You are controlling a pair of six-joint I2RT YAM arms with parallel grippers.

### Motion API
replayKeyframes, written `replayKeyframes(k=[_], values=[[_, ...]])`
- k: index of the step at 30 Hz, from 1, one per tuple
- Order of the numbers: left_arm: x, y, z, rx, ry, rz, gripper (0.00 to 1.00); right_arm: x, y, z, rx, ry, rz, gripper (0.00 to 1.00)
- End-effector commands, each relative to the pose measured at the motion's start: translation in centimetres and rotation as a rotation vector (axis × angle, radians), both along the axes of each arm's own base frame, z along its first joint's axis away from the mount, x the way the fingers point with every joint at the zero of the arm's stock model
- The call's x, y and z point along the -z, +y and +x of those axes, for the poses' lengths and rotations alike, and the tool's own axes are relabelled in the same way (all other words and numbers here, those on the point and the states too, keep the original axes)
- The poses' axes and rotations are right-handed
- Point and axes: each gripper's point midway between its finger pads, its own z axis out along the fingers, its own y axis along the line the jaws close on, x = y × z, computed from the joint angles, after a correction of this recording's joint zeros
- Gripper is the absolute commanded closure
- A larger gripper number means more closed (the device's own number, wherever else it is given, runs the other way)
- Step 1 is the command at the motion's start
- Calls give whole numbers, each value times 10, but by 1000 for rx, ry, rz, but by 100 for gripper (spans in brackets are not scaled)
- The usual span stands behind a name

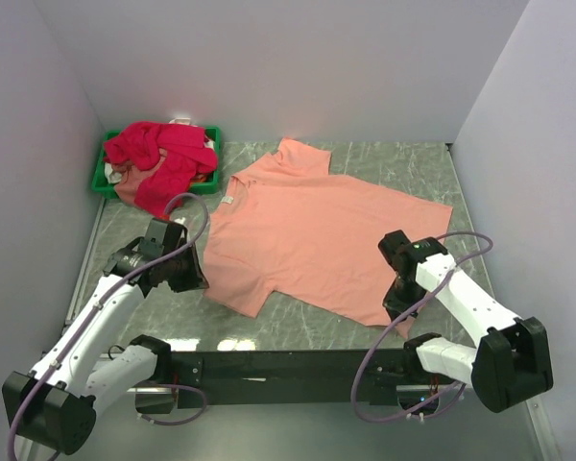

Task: Fold and stack the t-shirts
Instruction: Fold the tshirt

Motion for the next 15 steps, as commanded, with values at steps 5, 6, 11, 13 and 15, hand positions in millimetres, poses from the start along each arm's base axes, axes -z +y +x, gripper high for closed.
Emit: replayKeyframes(k=[5,6,11,13,15], values=[[-22,-16,28,0,-60,-65,100,3,5,3,1,-4,16,100],[-27,-18,35,1,-74,-68,100,3,6,5,2,-6,20,100],[-29,-26,70,13,-102,-52,100,9,14,22,-1,-17,44,100],[-36,-29,84,19,-126,-56,100,10,18,27,-1,-15,58,100],[-40,-32,101,19,-140,-60,100,12,19,33,-7,-5,61,100]])
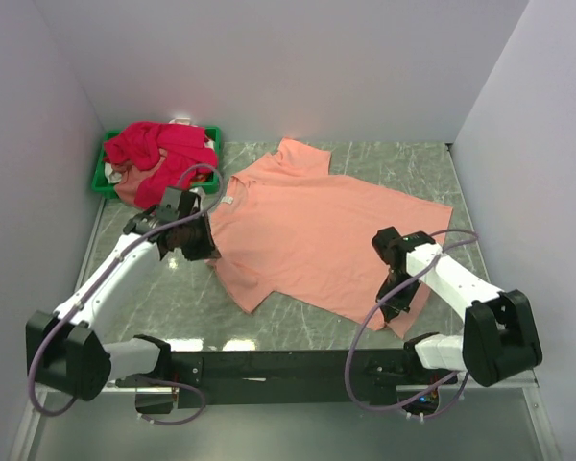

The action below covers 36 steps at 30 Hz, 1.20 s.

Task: Fold and stack the t-shirts
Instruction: Fold the tshirt

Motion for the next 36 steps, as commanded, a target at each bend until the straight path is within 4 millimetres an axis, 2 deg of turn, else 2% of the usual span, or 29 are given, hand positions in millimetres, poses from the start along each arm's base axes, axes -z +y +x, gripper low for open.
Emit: replayKeyframes(k=[1,8,18,19,20,22,24,28,30,34,36], values=[[-28,-11,40,23,-123,-40,100,-5,9,30,-3,-65,34,100],[-34,-22,91,50,-146,-58,100,-5,6,53,8,-59,51,100],[-41,-38,150,94,-172,-93,100,-11,-6,80,3,-47,60,100],[-36,-39,156,94,-161,-90,100,-12,-7,84,14,-53,66,100],[-44,-38,164,90,-180,-92,100,-13,-9,86,16,-54,66,100],[-41,-38,174,90,-174,-92,100,-15,-11,91,25,-57,73,100],[-50,-38,185,93,-192,-101,100,-18,-11,96,15,-59,82,100],[-45,-39,197,100,-179,-110,100,-24,-10,96,-17,-63,84,100],[-44,-40,200,102,-179,-118,100,-25,-13,90,-26,-45,62,100],[-32,-30,209,79,-155,-106,100,-19,-8,74,-32,-20,69,88],[-35,-22,217,66,-164,-110,100,-12,-1,64,-38,-1,86,82]])
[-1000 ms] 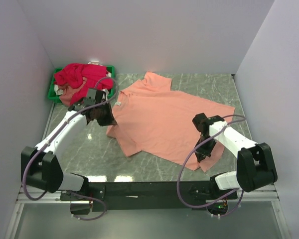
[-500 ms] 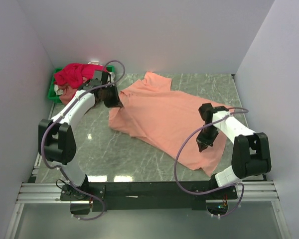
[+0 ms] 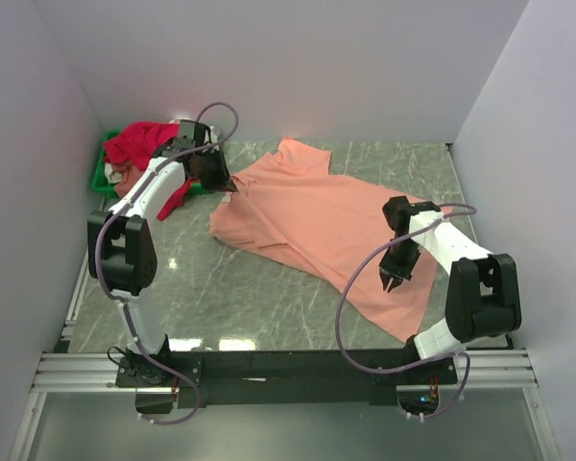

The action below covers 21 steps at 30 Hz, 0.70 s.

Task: Fold and stack the t-shirts
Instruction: Fold the tshirt

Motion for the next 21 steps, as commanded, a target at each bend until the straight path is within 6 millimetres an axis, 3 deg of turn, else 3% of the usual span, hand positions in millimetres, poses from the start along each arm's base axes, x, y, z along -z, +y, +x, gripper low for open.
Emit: replayKeyframes(k=[1,4,12,21], values=[[-13,11,18,3,-50,-10,100,1,9,-19,-23,15,15,76],[-13,16,25,10,-60,-11,100,8,17,-34,-27,38,15,66],[-10,21,28,15,-59,-15,100,22,11,-78,28,92,-15,54],[-17,19,28,22,-70,-35,100,24,0,-85,77,65,-82,51]])
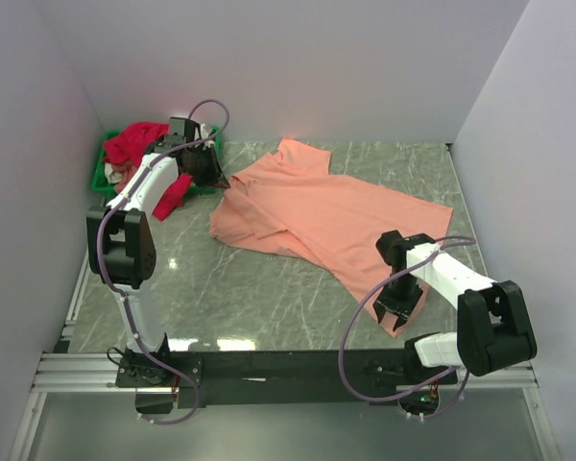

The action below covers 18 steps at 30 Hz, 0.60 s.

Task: Fold and stack the t-shirts
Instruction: Fold the tshirt

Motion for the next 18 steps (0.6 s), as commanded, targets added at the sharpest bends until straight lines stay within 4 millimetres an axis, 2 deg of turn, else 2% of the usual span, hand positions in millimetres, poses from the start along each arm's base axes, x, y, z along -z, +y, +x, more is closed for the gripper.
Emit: replayKeyframes(k=[1,3,11,14,18], values=[[-26,-3,11,25,-84,-19,100,-4,-11,2,39,-34,-80,52],[-28,-2,11,24,-88,-22,100,-5,-18,1,38,-30,-122,51],[-36,-4,9,29,-105,-35,100,-4,-19,13,41,-45,-143,47],[-38,-4,8,30,-110,-41,100,4,-11,19,47,-47,-106,45],[-41,-3,9,26,-116,-40,100,19,-6,14,64,-23,-88,45]])
